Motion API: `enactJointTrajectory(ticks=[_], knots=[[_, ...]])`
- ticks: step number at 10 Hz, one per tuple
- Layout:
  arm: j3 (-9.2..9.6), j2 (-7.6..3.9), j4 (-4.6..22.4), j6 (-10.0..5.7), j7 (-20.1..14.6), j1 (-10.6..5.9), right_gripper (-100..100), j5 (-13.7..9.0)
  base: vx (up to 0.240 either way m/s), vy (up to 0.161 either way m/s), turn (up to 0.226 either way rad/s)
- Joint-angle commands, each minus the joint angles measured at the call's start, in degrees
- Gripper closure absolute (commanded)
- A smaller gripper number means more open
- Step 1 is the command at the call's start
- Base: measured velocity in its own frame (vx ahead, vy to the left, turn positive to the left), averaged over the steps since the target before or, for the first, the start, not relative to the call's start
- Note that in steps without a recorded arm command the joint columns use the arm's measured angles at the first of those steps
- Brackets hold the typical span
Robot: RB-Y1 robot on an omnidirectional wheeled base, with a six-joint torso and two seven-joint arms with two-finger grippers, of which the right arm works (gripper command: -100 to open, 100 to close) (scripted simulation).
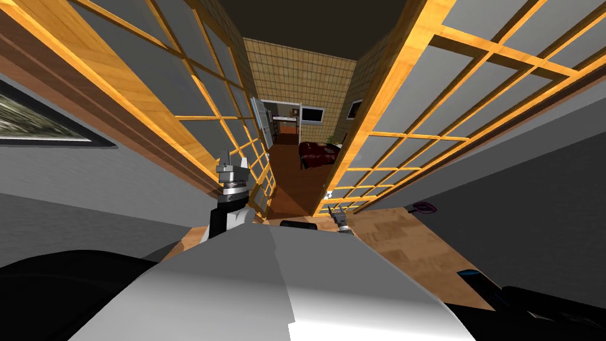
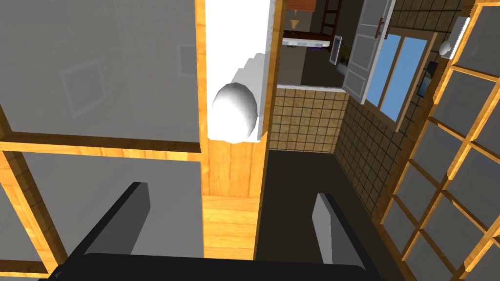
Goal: Push the door open
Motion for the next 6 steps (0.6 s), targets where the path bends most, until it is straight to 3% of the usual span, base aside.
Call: enactJointTrajectory(ticks=[1, 5, 6], knots=[[-0.1, 0.39, 0.4, 0.33, 0.5, -0.53, -100, -0.1, 0.179, -0.003, 0.04], [-0.31, 1.27, 1.4, 0.93, 1.5, -1.56, -100, -0.2, 0.196, 0.009, 0.032], [-0.31, 1.14, 1.4, 0.72, 1.4, -1.5, -100, -0.2, 0.082, -0.002, -0.007]])
